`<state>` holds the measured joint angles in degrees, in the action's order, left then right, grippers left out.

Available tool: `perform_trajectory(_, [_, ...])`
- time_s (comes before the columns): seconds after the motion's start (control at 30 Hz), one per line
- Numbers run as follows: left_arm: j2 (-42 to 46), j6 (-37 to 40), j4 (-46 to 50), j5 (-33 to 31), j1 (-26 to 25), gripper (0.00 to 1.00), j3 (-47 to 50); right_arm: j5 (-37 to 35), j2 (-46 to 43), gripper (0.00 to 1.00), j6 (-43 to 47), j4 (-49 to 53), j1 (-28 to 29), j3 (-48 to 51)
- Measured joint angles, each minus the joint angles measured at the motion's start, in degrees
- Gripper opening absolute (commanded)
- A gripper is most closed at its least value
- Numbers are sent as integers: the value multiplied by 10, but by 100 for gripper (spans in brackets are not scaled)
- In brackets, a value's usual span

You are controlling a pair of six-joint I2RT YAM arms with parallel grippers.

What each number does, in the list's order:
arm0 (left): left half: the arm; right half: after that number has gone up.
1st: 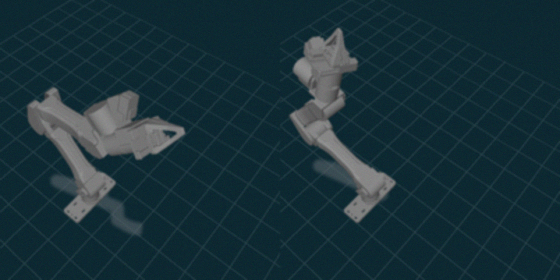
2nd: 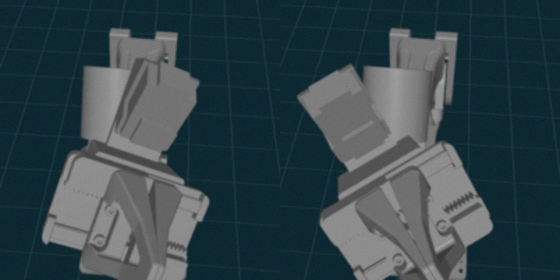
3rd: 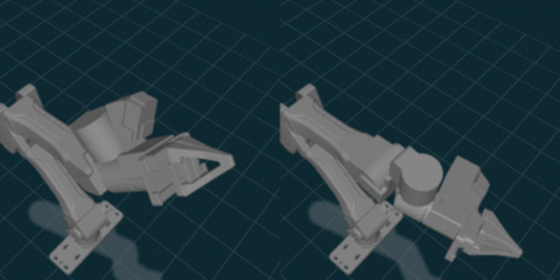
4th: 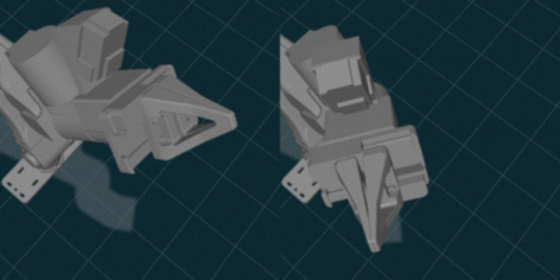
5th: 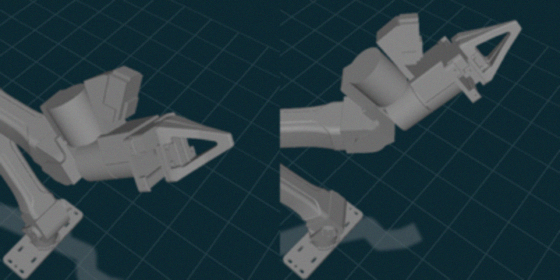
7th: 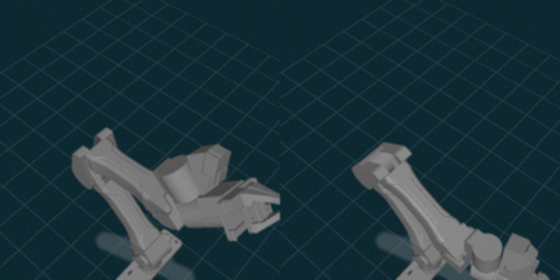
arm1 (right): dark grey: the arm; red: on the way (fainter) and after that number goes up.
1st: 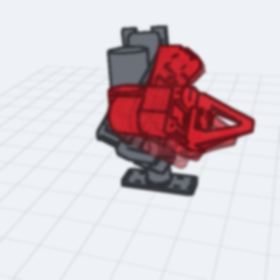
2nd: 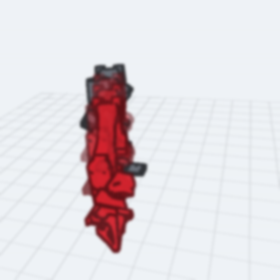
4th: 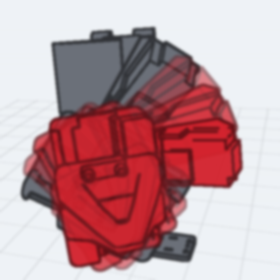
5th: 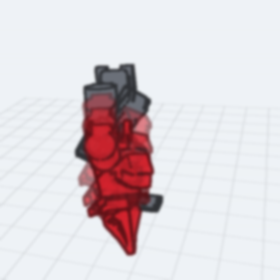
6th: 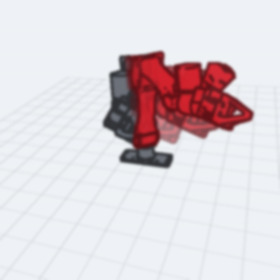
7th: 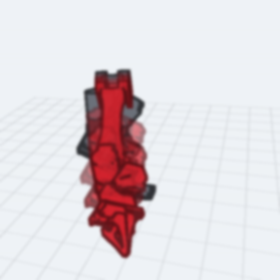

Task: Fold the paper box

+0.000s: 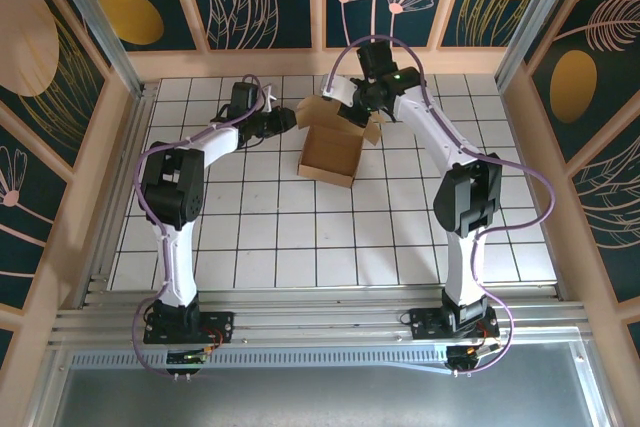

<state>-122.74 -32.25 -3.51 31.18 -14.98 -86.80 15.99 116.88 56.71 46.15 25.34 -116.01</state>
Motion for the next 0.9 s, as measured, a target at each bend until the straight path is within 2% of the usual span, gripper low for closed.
perform_trajectory(0.53, [2, -9, -53, 112, -7, 20, 19, -11, 5, 0, -1, 8, 10, -14])
perform_trajectory(0.9, [8, -2, -54, 120, -23, 20, 25, -20, 5, 0, -1, 9, 14, -14])
